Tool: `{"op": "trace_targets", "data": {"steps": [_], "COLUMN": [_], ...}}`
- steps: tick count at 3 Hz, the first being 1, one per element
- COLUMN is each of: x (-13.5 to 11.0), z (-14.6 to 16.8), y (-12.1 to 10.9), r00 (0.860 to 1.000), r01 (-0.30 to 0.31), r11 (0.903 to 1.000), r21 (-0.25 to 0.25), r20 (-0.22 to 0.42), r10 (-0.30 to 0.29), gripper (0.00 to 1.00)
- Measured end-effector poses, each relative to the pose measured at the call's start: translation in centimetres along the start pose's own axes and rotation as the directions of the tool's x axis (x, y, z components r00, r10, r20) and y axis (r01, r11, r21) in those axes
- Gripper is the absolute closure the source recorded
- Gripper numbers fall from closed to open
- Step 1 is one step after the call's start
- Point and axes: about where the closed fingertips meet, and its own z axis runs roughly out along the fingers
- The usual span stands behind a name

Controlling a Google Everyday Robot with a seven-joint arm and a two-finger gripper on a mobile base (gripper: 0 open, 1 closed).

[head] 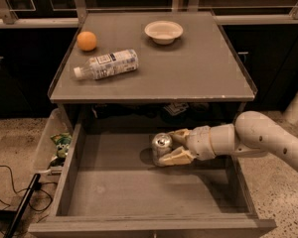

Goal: Pick 7up can from top drawer and place on counter

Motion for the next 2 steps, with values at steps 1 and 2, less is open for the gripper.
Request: {"op": "trace_targets", "data": {"steps": [1,2], "x": [0.0,0.0], "z": [0.0,0.0], "y": [0.0,0.01], "r00": [1.0,1.0], "r01": [0.0,0.0], "r11": [1.0,1.0], "r21": [0.0,0.0], "r20": [0.0,0.0], "r10": [0.0,0.0], "gripper": [0.65,0.88]}}
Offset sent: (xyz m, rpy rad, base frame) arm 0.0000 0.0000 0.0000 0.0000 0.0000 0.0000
